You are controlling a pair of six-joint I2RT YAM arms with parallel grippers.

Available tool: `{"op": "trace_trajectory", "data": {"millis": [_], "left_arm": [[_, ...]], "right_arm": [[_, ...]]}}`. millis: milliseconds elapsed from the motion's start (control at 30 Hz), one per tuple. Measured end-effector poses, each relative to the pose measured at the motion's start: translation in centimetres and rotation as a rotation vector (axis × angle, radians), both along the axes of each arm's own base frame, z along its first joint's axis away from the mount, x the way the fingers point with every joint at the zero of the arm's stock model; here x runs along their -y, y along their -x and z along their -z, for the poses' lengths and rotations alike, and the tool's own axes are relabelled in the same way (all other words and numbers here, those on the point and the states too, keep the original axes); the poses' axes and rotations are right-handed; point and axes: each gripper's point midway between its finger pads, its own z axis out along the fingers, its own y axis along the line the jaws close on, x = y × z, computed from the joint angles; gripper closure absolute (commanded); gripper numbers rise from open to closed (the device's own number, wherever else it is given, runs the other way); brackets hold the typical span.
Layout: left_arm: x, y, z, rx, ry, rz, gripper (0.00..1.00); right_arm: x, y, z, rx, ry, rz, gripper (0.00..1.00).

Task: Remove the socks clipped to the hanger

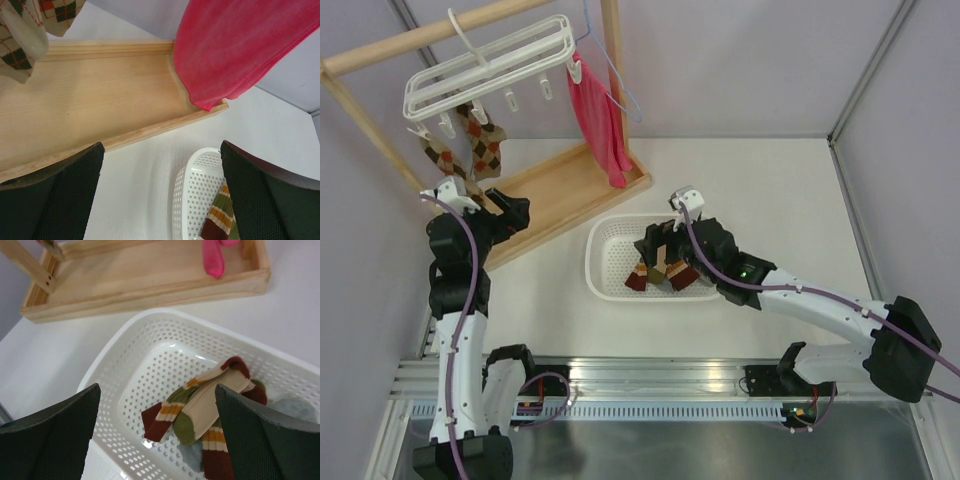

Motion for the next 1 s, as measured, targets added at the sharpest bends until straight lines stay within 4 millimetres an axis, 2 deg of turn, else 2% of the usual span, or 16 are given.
{"op": "trace_trajectory", "data": {"millis": [100,200,300,367,533,667,800,900,1000], "left_arm": [[-0.9,-1.0,0.5,-0.039,0.004,-0.026,0.00],[-2.8,-2.3,1.5,-0.092,0.005,-0.094,0.00],[-4.5,-2.1,2.6,-0.133,-0.010,-0.170,0.00],[-5.4,-1.8,2.4,-0.130,-0.028,-0.217,0.00],[-7.1,-1.3,2.2,-0.131,-0.066,-0.311,0.01],[-8.6,-1.4,2.8,-0.161,-0.096,-0.382,0.02],[-9.9,-2.2,3.4,-0.185,-0.127,-0.434,0.02],[-10.1,-3.0,3.7,-0.196,-0.161,-0.454,0.02],[-10.0,-4.0,3.5,-0.193,-0.194,-0.460,0.02]], "right_arm": [[1.6,-1.5,-2.5,0.037,-0.042,0.047,0.02],[3.4,-3.1,-3.7,0.053,-0.070,0.095,0.02],[5.0,-4.5,-4.1,0.052,-0.090,0.126,0.02],[5.7,-5.1,-4.2,0.047,-0.100,0.135,0.02],[6.3,-6.4,-4.7,0.043,-0.165,0.118,0.02],[6.4,-7.0,-3.7,0.013,-0.236,0.088,0.02],[6.5,-7.2,-1.1,-0.056,-0.290,0.063,0.02],[6.0,-6.9,0.4,-0.106,-0.321,0.034,0.02],[5.1,-6.8,0.7,-0.132,-0.360,-0.003,0.02]]}}
